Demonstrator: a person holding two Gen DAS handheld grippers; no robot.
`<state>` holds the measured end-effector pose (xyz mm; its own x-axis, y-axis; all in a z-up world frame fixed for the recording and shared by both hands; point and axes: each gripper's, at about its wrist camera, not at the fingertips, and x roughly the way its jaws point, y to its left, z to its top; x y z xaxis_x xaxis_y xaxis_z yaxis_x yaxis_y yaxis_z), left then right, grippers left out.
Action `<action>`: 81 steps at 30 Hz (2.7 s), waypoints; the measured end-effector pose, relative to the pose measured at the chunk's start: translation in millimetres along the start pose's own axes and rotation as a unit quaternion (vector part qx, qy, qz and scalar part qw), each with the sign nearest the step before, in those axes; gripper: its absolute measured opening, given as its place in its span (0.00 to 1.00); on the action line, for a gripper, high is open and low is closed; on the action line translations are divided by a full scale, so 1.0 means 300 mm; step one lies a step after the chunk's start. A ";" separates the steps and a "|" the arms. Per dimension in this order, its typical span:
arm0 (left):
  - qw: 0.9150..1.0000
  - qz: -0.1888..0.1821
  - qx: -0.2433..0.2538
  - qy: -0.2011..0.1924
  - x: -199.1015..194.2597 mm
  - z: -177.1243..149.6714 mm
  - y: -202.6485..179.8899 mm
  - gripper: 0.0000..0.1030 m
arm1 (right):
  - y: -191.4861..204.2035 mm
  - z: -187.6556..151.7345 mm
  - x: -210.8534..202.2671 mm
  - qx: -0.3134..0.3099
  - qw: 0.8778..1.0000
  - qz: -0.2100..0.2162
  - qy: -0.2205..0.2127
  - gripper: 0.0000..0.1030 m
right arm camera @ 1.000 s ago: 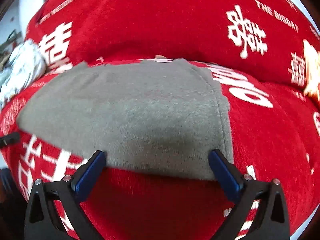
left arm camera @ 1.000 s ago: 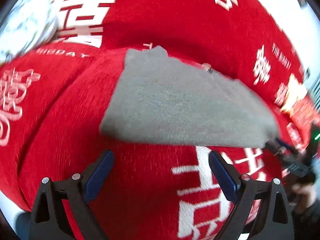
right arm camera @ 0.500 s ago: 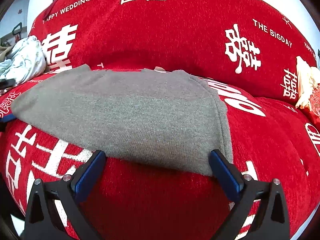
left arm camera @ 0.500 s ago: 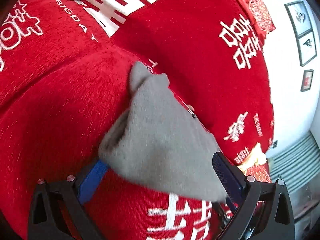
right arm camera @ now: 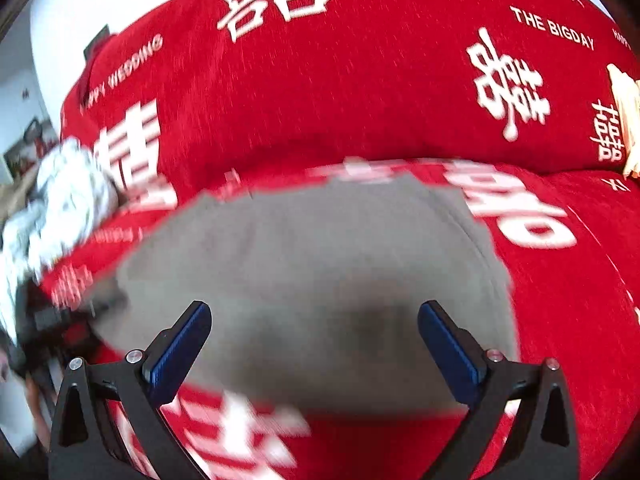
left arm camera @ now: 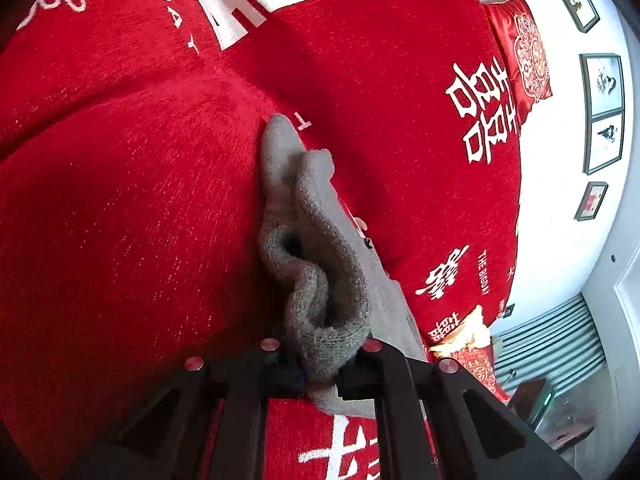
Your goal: Fold small clothes
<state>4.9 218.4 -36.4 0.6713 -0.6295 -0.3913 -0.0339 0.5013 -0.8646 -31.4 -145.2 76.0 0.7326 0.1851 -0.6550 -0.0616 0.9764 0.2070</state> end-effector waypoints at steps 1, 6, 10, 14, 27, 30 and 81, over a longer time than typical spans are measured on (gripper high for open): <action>1.000 0.004 0.004 0.001 0.002 -0.001 -0.002 0.10 | 0.033 0.040 0.033 0.006 1.000 -0.001 -0.003 1.00; 1.000 0.025 0.011 -0.003 -0.004 -0.006 -0.016 0.10 | 0.236 0.173 0.268 -0.046 0.998 -0.001 0.052 1.00; 1.000 0.029 0.004 0.000 -0.014 -0.008 -0.006 0.10 | 0.363 0.224 0.485 -0.021 0.992 0.010 0.127 1.00; 0.998 0.048 0.026 0.000 -0.014 -0.018 -0.020 0.10 | 0.498 0.242 0.653 -0.014 0.981 0.033 0.190 1.00; 0.996 0.080 0.046 0.012 -0.005 -0.006 -0.043 0.09 | 0.854 0.179 0.875 -0.203 0.951 -0.062 0.227 0.74; 0.994 0.093 0.060 0.012 -0.001 -0.009 -0.058 0.09 | 0.823 0.201 0.873 -0.195 0.950 -0.063 0.236 0.62; 0.947 0.169 0.273 -0.005 0.097 -0.208 -0.632 0.09 | 0.325 0.503 0.598 0.020 0.964 0.161 0.209 0.21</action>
<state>-15.5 67.9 96.4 0.6973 -0.3733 -0.6118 0.1375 0.9075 -0.3970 196.2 -33.5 88.4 0.3417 0.5155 -0.7858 -0.2081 0.8569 0.4716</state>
